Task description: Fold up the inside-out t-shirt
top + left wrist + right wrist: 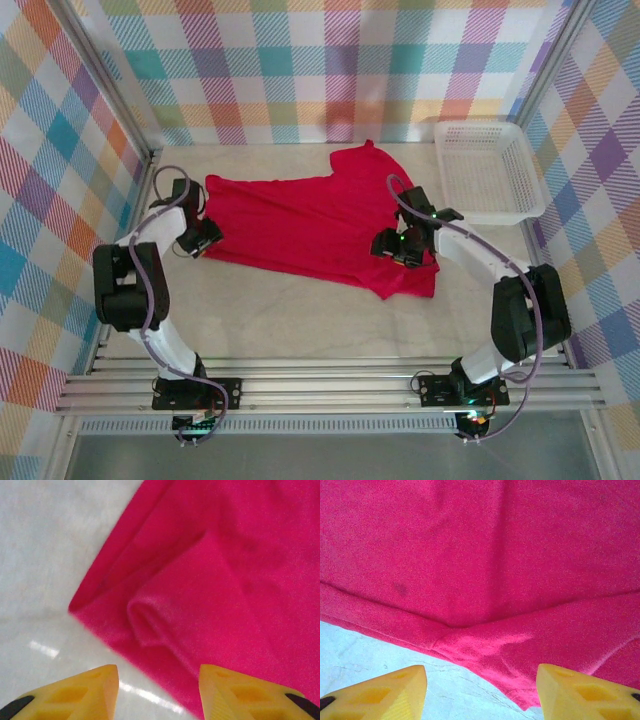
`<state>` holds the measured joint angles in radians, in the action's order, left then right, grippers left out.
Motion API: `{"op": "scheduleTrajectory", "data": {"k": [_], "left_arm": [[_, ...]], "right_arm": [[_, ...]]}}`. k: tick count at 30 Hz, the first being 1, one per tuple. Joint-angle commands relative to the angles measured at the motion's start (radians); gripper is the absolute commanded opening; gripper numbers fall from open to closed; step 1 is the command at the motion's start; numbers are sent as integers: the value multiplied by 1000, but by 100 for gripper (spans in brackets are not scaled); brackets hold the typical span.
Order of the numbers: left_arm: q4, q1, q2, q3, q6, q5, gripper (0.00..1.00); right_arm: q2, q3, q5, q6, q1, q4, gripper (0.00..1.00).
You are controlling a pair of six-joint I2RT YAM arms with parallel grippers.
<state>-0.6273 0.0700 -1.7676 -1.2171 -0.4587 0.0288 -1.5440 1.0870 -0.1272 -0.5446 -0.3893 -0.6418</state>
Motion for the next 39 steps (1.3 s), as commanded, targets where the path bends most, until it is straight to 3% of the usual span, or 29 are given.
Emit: {"op": "scheduleTrajectory", "data": {"k": [1, 13, 15, 20, 22, 29, 39], "left_arm": [[-9, 13, -67, -95, 4, -42, 46], [-31, 13, -175, -163, 6, -37, 45], [-29, 13, -184, -164, 4, -35, 38], [-33, 14, -152, -170, 2, -41, 0], [-41, 13, -127, -176, 1, -40, 0], [-114, 6, 56, -149, 8, -39, 0], [-212, -35, 517, 200, 2, -40, 0]], "right_arm": [[-13, 37, -19, 6, -1, 10, 60], [-73, 138, -29, 1, -2, 9, 61], [-104, 168, -21, 0, -1, 19, 61], [-238, 275, -17, -12, 0, 64, 59], [-316, 335, -26, -20, 0, 74, 59], [-600, 616, -26, -54, 42, -28, 57], [-646, 646, -19, -69, 62, -82, 58]]}}
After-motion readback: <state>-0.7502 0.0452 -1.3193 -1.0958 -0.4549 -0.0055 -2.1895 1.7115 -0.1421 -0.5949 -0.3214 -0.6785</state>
